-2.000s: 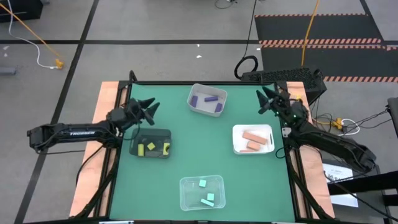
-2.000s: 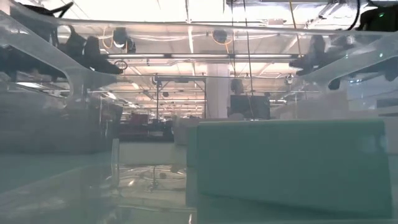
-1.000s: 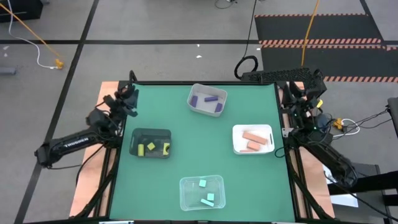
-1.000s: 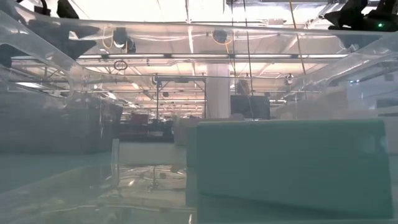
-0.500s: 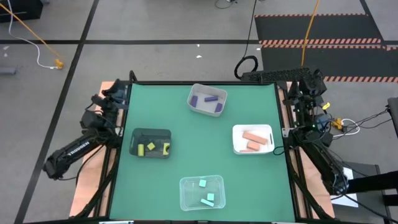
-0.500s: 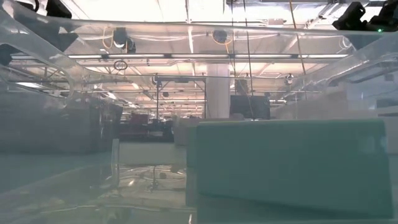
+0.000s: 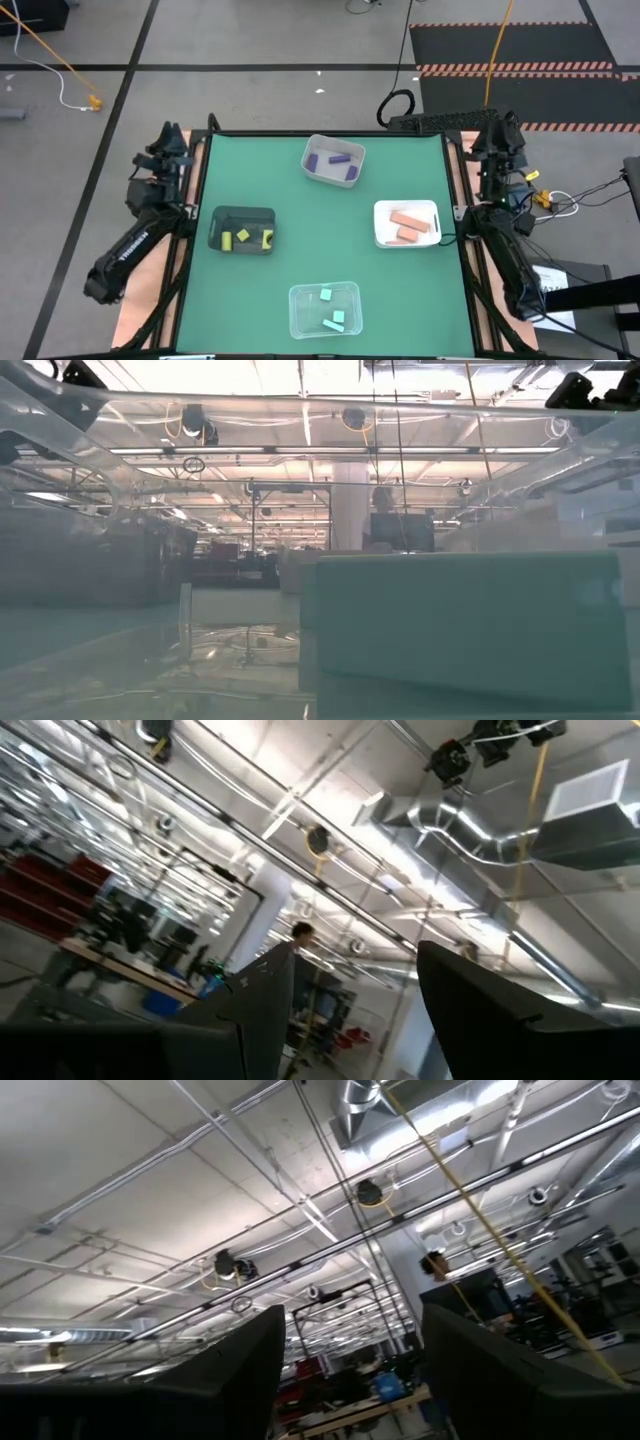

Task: Sort & place blocks by color
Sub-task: Return to Home Position

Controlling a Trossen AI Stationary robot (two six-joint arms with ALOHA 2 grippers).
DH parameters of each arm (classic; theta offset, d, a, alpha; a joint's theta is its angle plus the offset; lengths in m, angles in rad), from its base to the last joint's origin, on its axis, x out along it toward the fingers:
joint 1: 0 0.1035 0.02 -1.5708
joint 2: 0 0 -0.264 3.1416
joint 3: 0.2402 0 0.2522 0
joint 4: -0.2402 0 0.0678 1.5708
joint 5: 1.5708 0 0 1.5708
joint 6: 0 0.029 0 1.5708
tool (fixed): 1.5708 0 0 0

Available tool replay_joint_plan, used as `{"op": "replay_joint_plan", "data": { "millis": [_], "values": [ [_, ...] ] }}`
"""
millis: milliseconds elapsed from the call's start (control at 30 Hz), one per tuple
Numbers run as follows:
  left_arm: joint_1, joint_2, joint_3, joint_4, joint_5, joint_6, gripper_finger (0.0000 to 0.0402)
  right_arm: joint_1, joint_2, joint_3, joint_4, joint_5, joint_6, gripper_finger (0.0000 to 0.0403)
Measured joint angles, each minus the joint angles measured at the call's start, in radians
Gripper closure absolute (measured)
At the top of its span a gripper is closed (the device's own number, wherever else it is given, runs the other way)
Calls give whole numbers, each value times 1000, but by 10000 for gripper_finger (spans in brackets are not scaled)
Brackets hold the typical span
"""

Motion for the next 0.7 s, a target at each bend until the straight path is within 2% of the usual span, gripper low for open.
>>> {"op": "replay_joint_plan", "data": {
  "millis": [167,700],
  "values": [
    [54,1,0,0,0,0,188,-51,0,0,-1,0,0,177],
    [58,2,0,0,0,0,188,-53,0,1,-1,0,0,177]
  ]
}}
